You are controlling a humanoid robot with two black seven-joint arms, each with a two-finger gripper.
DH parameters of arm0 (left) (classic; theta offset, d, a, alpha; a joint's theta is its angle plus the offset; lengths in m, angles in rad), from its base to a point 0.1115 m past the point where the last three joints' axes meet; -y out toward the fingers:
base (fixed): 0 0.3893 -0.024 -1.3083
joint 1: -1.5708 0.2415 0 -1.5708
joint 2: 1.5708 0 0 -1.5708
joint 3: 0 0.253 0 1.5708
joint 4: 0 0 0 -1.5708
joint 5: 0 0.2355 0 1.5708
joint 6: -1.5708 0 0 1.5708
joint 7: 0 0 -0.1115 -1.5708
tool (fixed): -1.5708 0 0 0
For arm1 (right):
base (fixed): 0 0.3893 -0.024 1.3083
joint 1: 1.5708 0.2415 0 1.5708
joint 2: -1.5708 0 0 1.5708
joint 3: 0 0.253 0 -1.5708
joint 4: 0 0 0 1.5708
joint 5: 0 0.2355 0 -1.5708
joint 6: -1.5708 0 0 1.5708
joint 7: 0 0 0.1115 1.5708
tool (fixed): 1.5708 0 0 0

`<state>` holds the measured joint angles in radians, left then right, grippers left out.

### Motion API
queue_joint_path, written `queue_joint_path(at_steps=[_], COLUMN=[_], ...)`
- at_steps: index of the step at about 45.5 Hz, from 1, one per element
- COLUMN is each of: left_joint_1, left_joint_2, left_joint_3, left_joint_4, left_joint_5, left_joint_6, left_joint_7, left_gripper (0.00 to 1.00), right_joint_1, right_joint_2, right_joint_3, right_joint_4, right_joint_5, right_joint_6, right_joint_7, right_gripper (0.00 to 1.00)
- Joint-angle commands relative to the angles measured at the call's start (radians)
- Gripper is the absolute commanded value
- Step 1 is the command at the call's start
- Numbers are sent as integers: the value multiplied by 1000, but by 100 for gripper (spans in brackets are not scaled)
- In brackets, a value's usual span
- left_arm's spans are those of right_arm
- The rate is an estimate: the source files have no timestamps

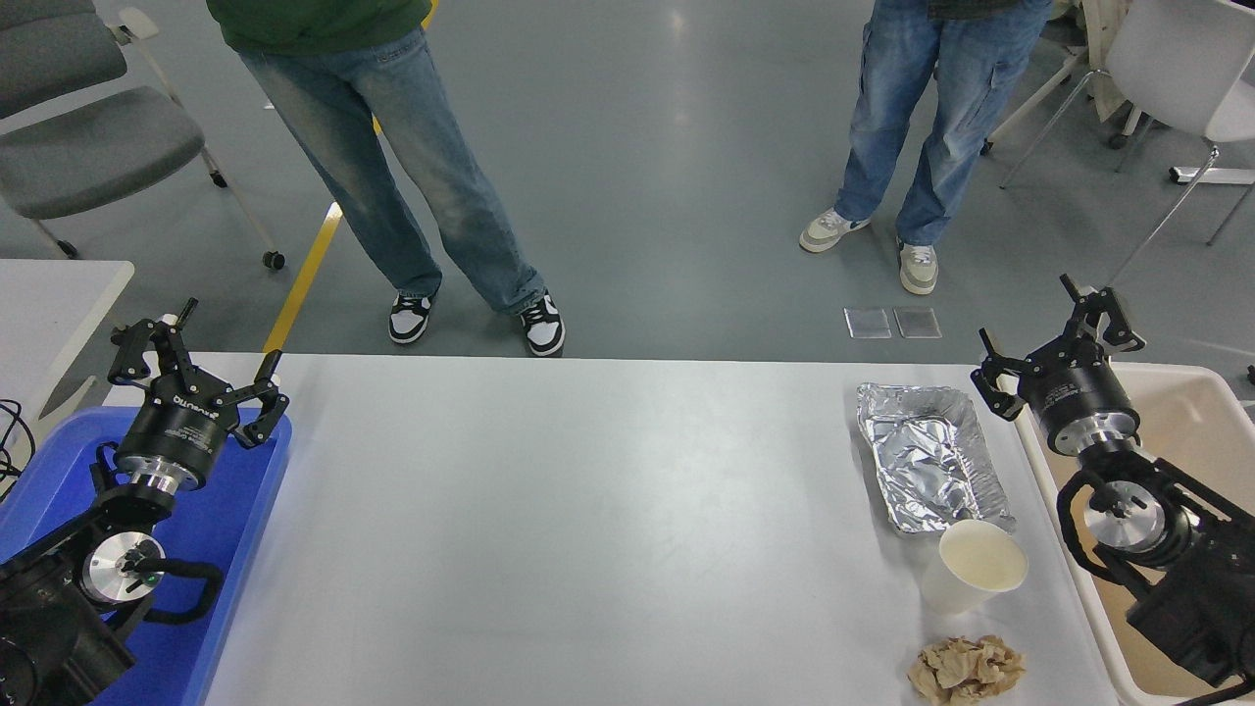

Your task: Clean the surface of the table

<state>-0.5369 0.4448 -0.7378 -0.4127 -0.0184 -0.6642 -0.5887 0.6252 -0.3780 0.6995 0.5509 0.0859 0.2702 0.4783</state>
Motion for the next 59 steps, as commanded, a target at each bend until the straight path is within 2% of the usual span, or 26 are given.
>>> queue_joint_path(at_steps=[1,59], left_joint_1=[0,-2], left_joint_2=[-1,-1], left_joint_3=[2,-2], left_joint_4=[-1,0], left_joint_5=[0,0], left_joint_6=[0,0], left_joint_7=[0,1], left_gripper=[100,100], right_joint_1=[-13,-5], right_joint_2=[-5,-2], right_joint_3=[0,21], right_joint_4=[-5,-9], right_joint_5=[0,5], right_joint_6=[0,-2], right_joint_7=[0,0], right_gripper=[100,100])
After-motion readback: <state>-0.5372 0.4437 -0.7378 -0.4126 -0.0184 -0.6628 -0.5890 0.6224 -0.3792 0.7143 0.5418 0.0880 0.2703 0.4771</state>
